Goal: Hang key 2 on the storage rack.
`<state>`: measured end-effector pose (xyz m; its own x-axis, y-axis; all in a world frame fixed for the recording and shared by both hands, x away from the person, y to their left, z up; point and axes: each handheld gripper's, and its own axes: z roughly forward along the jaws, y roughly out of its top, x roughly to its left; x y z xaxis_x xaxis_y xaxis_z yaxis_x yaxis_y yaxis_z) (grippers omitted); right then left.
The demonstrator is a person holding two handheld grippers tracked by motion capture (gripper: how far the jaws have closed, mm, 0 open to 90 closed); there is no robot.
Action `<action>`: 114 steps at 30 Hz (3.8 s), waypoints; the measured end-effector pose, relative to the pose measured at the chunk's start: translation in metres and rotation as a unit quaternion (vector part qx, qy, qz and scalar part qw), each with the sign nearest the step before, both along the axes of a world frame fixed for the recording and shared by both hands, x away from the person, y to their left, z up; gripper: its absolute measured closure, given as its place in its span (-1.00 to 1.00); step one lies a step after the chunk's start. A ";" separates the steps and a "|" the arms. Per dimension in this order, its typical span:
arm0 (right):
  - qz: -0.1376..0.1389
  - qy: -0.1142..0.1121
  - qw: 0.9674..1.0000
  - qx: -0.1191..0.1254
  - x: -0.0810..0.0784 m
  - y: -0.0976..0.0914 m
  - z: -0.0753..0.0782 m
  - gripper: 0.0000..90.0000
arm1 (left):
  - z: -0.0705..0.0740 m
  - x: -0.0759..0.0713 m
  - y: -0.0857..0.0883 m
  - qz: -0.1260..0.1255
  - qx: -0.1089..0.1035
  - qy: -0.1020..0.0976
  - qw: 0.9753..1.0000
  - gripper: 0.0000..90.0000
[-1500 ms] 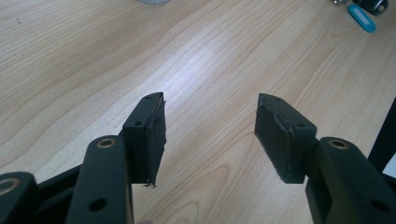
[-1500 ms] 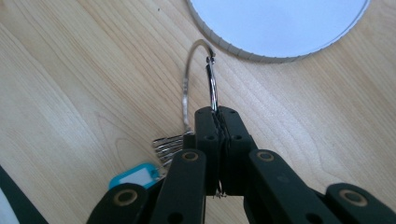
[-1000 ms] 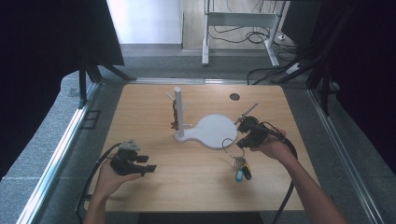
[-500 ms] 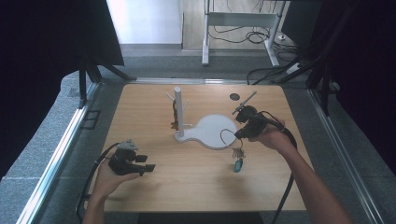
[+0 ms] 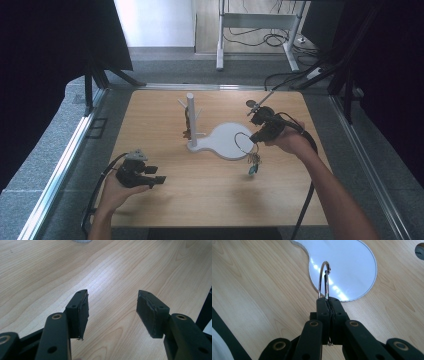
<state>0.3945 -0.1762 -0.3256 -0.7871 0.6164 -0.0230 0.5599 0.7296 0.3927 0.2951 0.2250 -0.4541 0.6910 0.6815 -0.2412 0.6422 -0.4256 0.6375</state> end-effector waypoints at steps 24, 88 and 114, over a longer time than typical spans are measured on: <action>-0.002 -0.005 1.000 0.011 0.023 0.020 0.020 0.95 | 0.000 0.000 0.003 0.000 -0.001 0.003 1.000 -0.03; -0.015 0.003 1.000 0.004 0.104 0.084 0.023 0.95 | 0.003 0.001 0.023 0.009 -0.030 0.003 0.999 -0.03; -0.012 -0.010 1.000 0.010 0.115 0.106 0.034 0.95 | 0.006 0.004 0.028 0.012 -0.038 -0.002 0.999 -0.03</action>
<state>0.5098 -0.0703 -0.2915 -0.7719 0.6352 -0.0251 0.5690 0.7080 0.4183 0.2991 0.2527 -0.4486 0.6758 0.6778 -0.2898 0.6491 -0.3609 0.6696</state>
